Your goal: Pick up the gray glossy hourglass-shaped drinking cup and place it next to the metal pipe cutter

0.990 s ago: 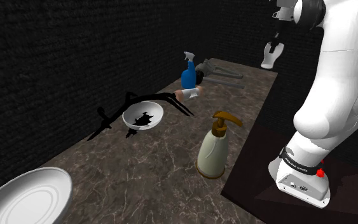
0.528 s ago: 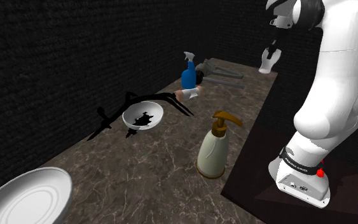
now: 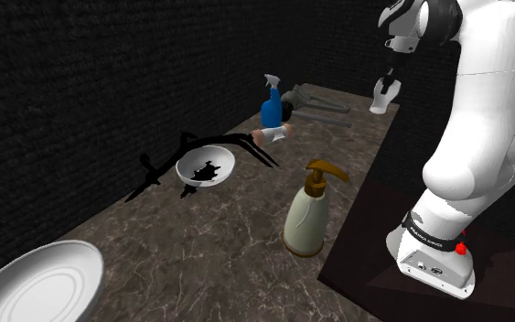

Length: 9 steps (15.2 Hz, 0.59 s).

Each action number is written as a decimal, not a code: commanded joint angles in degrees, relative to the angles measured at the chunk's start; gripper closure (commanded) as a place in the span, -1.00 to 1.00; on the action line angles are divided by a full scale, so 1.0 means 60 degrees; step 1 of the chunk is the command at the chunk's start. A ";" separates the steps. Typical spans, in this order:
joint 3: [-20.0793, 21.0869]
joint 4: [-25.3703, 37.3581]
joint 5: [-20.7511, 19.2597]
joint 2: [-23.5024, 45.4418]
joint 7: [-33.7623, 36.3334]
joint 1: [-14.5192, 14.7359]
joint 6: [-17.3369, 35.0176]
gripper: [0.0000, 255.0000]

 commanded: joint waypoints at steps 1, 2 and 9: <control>0.0028 -0.0168 0.0057 0.0059 -0.0043 0.0005 0.0221 1.00; 0.0045 -0.0245 0.0092 0.0100 -0.0071 0.0001 0.0328 1.00; 0.0135 -0.0584 0.0278 0.0321 -0.0216 -0.0035 0.0831 1.00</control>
